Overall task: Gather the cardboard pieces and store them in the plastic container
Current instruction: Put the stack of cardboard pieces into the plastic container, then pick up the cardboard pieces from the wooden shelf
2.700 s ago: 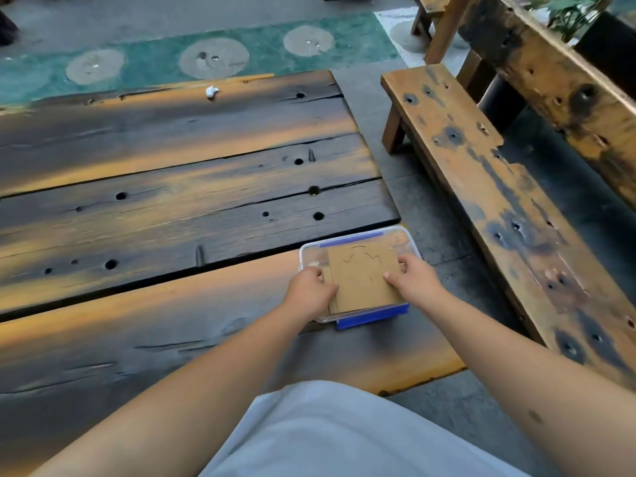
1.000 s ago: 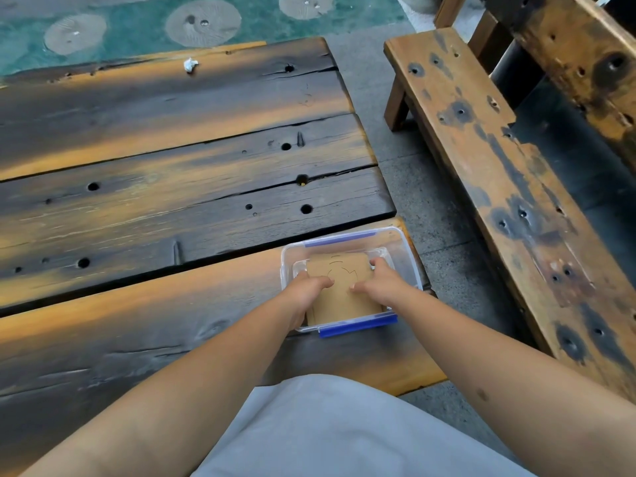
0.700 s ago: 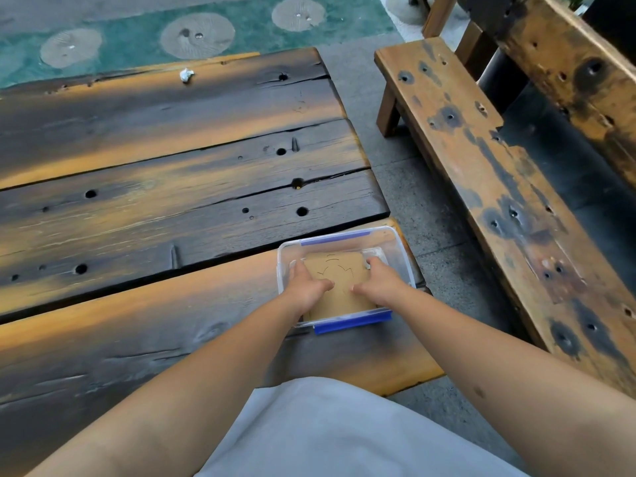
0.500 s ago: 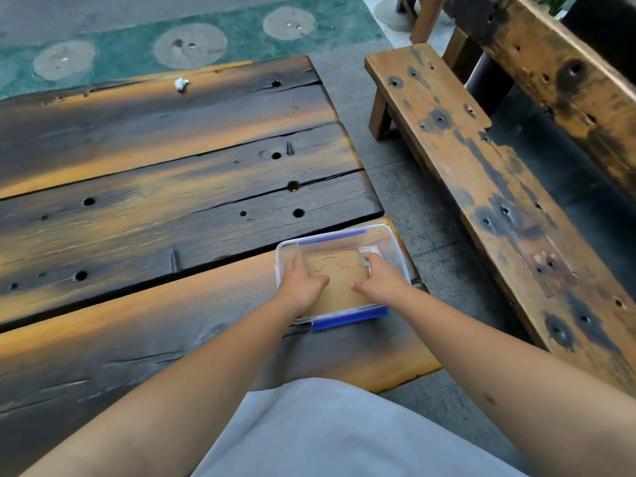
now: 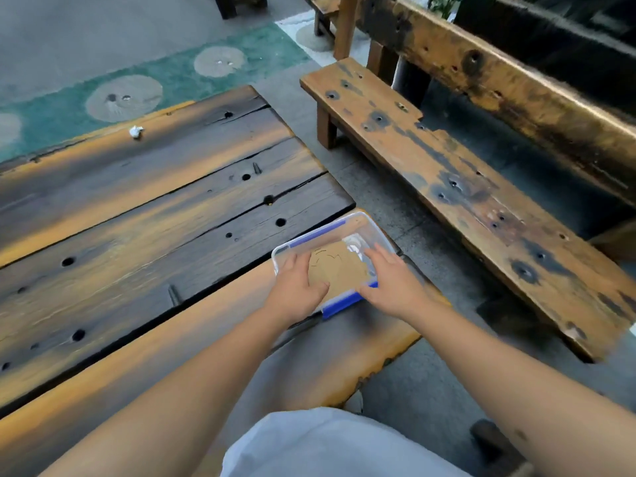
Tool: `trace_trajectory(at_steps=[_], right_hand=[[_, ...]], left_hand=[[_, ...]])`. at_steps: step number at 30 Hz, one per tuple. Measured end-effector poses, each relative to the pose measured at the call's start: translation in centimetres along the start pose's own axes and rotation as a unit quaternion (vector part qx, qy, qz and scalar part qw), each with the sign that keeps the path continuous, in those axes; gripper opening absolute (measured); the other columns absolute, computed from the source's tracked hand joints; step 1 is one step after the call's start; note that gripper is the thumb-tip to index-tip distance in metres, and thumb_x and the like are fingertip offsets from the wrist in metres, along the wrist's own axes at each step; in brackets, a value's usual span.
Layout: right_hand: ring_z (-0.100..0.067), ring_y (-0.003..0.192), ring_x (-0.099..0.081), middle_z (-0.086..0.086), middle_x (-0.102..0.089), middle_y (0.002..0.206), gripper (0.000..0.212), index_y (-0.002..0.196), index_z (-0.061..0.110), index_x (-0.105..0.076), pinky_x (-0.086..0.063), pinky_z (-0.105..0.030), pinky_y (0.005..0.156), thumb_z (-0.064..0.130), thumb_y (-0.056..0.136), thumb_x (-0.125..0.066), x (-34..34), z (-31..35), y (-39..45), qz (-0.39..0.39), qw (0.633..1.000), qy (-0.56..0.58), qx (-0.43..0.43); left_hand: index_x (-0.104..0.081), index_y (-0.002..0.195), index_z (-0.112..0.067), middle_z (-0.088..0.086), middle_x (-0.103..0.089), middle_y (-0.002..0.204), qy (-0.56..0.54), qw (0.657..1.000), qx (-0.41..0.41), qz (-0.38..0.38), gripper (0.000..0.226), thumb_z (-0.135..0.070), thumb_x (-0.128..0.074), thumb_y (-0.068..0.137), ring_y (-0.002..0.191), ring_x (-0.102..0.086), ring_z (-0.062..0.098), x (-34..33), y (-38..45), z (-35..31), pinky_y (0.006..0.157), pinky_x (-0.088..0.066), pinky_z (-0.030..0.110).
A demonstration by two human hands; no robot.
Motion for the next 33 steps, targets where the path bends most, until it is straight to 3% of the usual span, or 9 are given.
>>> trace_trajectory(at_steps=[6, 14, 19, 33], right_hand=[[-0.024, 0.147, -0.017, -0.003, -0.016, 0.162, 0.084, 0.150, 0.025, -0.024, -0.023, -0.042, 0.117, 0.055, 0.081, -0.061, 0.1, 0.0, -7.3, -0.071, 0.994, -0.025, -0.078], [-0.028, 0.148, -0.012, -0.003, -0.009, 0.163, 0.086, 0.151, 0.024, -0.023, -0.021, -0.047, 0.117, 0.062, 0.081, -0.057, 0.2, -2.4, -20.4, -0.140, 0.969, -0.032, -0.202], [-0.026, 0.149, -0.010, 0.000, -0.006, 0.164, 0.089, 0.151, 0.028, -0.018, -0.021, -0.045, 0.116, 0.070, 0.079, -0.051, 0.7, -5.9, -29.3, -0.187, 0.938, -0.024, -0.291], [-0.026, 0.149, -0.009, -0.001, -0.003, 0.164, 0.092, 0.152, 0.028, -0.016, -0.020, -0.048, 0.116, 0.072, 0.079, -0.048, 0.2, -15.8, -53.5, -0.276, 0.821, 0.014, -0.499]], left_hand=[[-0.036, 0.134, -0.011, 0.010, -0.032, 0.142, 0.125, 0.982, -0.133, 0.054, 0.060, -0.038, -0.058, 0.086, 0.133, -0.033, 0.030, 0.1, -3.1, -1.7, 0.105, -0.035, 0.039], [-0.015, 0.152, -0.023, 0.013, -0.007, 0.162, 0.288, 0.902, -0.301, 0.117, 0.085, -0.063, -0.045, 0.083, 0.147, -0.011, 0.033, -5.1, -9.2, -7.6, 0.115, -0.024, 0.050], [-0.011, 0.152, -0.025, 0.009, 0.000, 0.164, 0.313, 0.855, -0.380, 0.160, 0.088, -0.064, -0.047, 0.082, 0.149, -0.005, 0.032, -10.8, -13.7, -13.1, 0.113, -0.026, 0.058], [-0.009, 0.153, -0.031, 0.006, -0.002, 0.164, 0.358, 0.680, -0.592, 0.244, 0.089, -0.071, -0.040, 0.079, 0.149, -0.009, 0.030, -28.8, -29.4, -27.5, 0.112, -0.026, 0.058]])
Point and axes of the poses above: each hand's wrist, its own y-axis towards the middle knuckle, its own x-axis out of the back of the hand, z = x × y, the point moved 6 cm from there along y, towards the middle knuckle
